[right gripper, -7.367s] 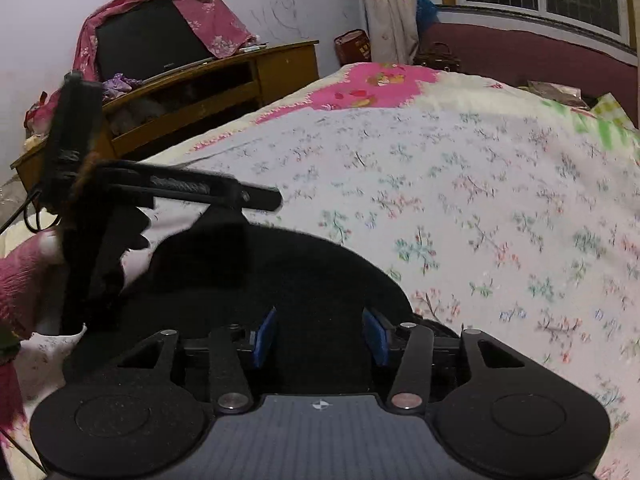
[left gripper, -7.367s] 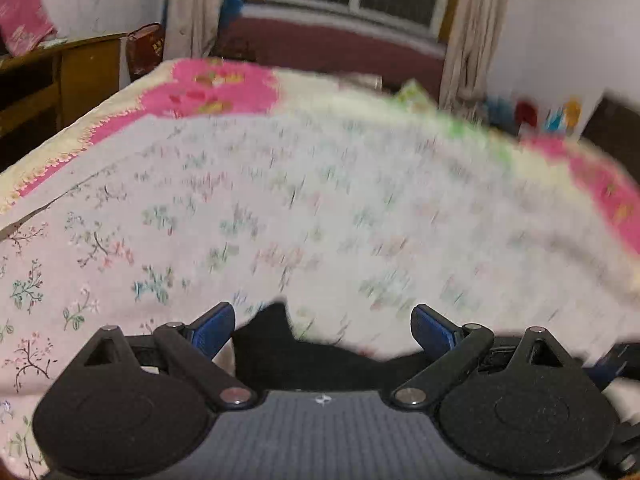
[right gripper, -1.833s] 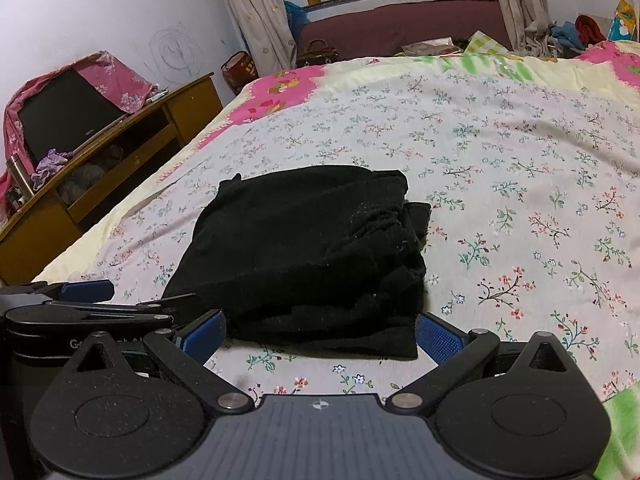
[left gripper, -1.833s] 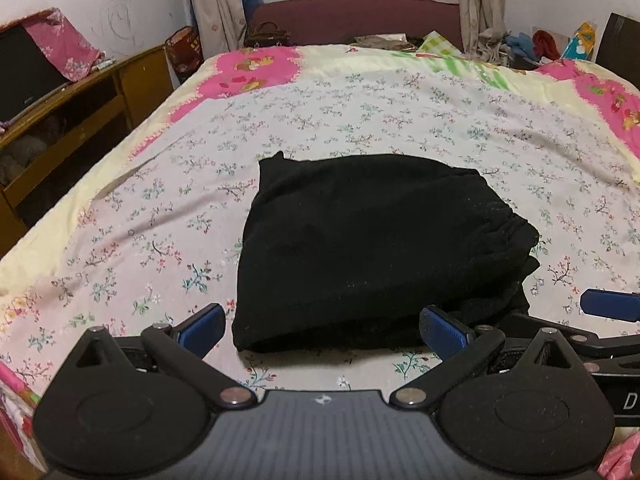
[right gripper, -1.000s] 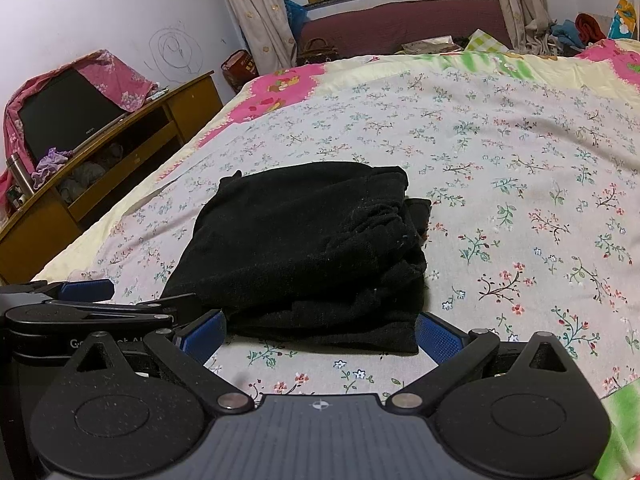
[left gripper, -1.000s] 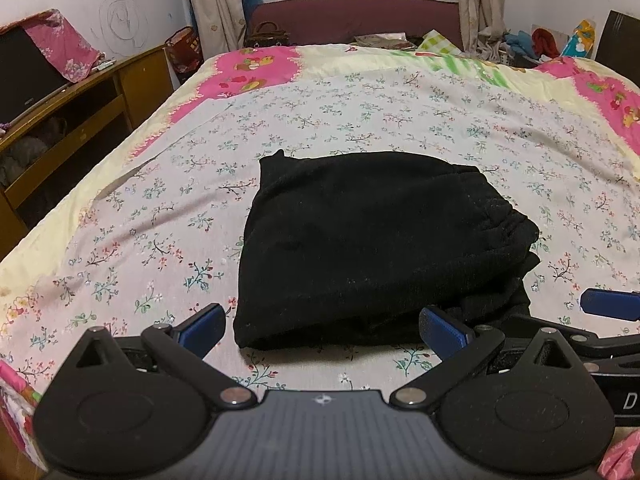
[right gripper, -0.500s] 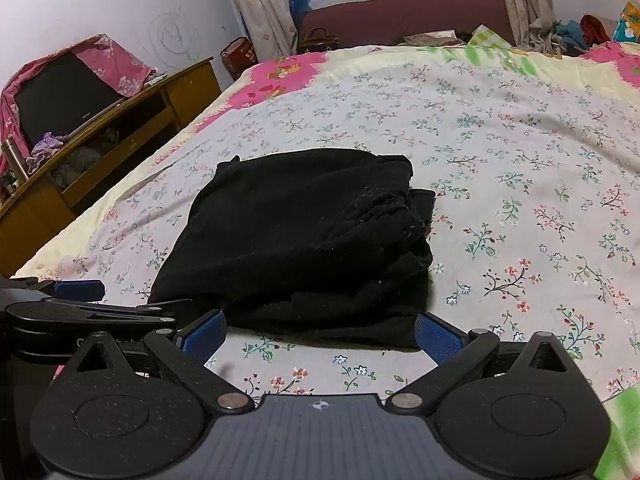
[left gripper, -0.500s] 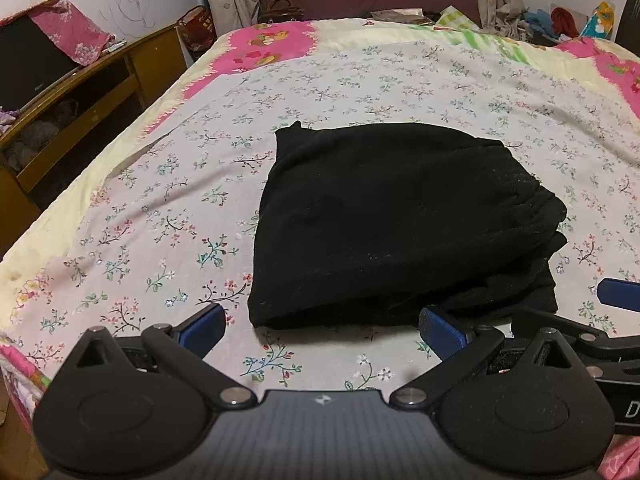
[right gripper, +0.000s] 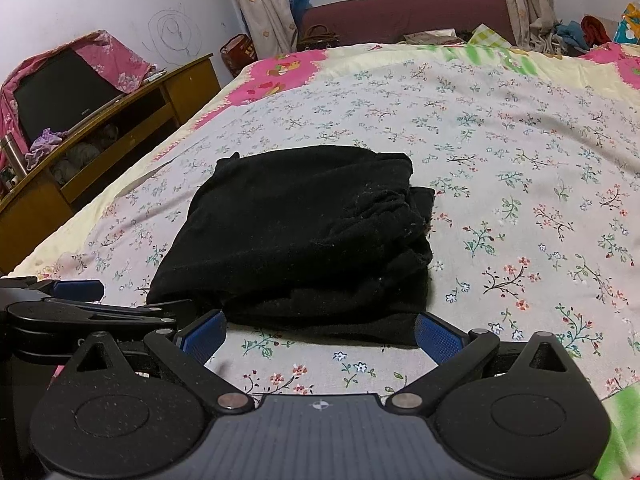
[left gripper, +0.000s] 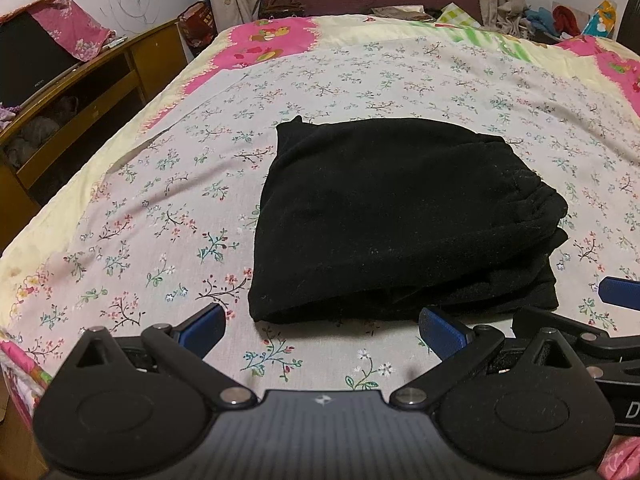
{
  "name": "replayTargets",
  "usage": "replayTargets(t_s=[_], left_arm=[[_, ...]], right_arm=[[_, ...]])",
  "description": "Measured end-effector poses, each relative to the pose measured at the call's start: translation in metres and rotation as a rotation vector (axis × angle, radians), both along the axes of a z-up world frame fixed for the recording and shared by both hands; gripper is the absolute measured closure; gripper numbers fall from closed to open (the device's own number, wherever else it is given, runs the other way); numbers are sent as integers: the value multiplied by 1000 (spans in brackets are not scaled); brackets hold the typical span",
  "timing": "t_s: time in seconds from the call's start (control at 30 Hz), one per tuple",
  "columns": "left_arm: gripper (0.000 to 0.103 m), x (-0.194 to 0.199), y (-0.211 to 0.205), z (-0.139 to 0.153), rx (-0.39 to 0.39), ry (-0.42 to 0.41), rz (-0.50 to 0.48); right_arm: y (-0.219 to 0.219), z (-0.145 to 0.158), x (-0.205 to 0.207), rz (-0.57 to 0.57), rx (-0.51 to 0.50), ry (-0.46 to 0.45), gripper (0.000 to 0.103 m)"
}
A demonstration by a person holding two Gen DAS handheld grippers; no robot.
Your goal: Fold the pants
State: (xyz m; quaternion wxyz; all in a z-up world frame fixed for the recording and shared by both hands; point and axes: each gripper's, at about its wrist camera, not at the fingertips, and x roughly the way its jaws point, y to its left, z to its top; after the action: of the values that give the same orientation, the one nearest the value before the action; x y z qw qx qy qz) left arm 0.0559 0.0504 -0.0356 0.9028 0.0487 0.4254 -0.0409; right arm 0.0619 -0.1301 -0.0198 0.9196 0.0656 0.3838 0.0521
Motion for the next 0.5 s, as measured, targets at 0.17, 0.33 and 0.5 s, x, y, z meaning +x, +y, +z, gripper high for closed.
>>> replayTargets(t_s=[0.17, 0.33, 0.5], left_arm=[[0, -1, 0, 0, 3, 0, 1], [0, 3, -1, -3, 28, 22, 10], [0, 6, 6, -5, -13, 53, 26]], right_arm=[[0, 0, 0, 0, -2, 1, 11], [2, 0, 2, 7, -11, 3, 11], [8, 6, 3, 21, -33, -30, 11]])
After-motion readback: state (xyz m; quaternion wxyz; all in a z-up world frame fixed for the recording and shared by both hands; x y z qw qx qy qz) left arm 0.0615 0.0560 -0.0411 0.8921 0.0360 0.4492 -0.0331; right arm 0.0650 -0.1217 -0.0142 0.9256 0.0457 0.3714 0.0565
